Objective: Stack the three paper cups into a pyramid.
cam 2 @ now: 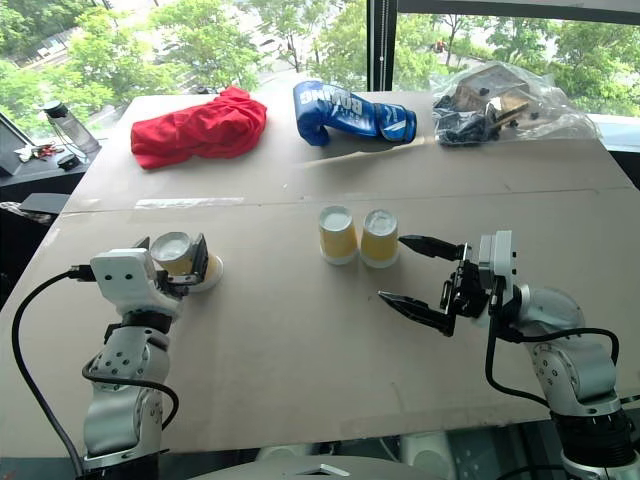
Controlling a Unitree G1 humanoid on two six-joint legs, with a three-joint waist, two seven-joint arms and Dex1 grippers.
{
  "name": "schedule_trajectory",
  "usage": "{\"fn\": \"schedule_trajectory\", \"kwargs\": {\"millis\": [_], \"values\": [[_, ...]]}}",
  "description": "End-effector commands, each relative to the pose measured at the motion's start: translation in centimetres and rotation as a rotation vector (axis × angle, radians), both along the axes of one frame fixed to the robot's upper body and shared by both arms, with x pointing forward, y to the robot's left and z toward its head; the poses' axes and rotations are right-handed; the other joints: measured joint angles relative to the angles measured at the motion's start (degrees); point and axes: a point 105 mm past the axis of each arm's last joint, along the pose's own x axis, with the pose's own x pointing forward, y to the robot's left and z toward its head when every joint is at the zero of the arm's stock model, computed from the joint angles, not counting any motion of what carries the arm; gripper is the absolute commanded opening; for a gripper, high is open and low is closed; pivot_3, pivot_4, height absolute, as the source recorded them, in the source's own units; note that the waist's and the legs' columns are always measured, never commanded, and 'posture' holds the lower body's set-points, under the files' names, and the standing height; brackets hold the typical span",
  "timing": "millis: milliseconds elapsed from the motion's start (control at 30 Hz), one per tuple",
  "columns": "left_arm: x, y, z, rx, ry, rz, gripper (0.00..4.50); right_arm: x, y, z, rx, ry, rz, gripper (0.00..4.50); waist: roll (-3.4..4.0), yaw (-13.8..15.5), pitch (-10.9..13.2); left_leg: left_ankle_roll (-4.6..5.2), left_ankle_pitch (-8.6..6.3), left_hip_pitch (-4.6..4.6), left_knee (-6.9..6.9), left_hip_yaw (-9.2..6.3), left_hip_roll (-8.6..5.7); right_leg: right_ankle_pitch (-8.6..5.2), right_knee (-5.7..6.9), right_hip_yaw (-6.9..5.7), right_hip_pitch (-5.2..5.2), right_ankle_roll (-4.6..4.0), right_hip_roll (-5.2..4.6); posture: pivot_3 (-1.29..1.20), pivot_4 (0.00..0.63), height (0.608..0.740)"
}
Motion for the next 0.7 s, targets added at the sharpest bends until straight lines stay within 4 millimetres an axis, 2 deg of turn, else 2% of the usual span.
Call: {"fn": "schedule_trajectory", "kwargs": {"millis": [33, 233, 333, 400, 533, 700], "values": [[-0.4, 0.2, 0.5, 0.010, -0.017, 0.004, 2.46, -0.3, 0.3, 1.3, 0.018, -0.051, 0.016, 4.50, 0.00, 0.0, 0.0, 0.00, 0.00, 0.00, 0.00, 0.00, 0.00, 0.00, 0.00, 0.01, 0.00, 0.00, 0.00, 0.00, 0.150, 0.737], [-0.8, 0.6, 0.1, 0.013, -0.003, 0.024, 2.41, 0.1, 0.2, 1.5, 0.015, -0.055, 0.011, 4.50, 0.01, 0.0, 0.0, 0.00, 0.00, 0.02, 0.00, 0.00, 0.00, 0.00, 0.00, 0.01, 0.00, 0.00, -0.05, 0.00, 0.150, 0.737], [-0.7, 0.3, 0.9, 0.027, -0.035, 0.005, 2.41, 0.2, 0.2, 1.5, 0.014, -0.058, 0.011, 4.50, 0.01, 0.1, 0.0, 0.00, 0.00, 0.02, 0.00, 0.00, 0.00, 0.00, 0.00, 0.01, 0.00, -0.01, -0.08, 0.00, 0.150, 0.737], [-0.2, -0.4, 2.4, 0.059, -0.071, -0.053, 2.41, 0.3, 0.1, 1.5, 0.015, -0.060, 0.007, 4.50, -0.01, 0.1, 0.0, 0.00, 0.00, 0.01, 0.00, 0.00, 0.00, 0.00, 0.01, 0.00, 0.00, -0.01, -0.08, 0.00, 0.150, 0.737], [2.0, -2.4, 6.3, 0.102, -0.115, -0.304, 2.41, 0.6, -0.7, 1.6, 0.010, -0.062, -0.021, 4.50, -0.04, 0.6, 0.0, -0.07, 0.04, -0.06, 0.04, -0.17, 0.00, 0.04, 0.04, -0.22, 0.00, -0.08, -0.07, 0.00, 0.150, 0.737], [3.6, -6.3, 9.3, 0.149, -0.062, -0.679, 2.41, 1.0, -2.3, 1.9, 0.011, -0.066, -0.076, 4.50, -0.02, 0.1, 0.0, -0.10, 0.06, -0.04, 0.06, 0.00, -0.04, 0.06, 0.00, -0.20, 0.02, -0.07, 0.08, 0.00, 0.150, 0.737]]}}
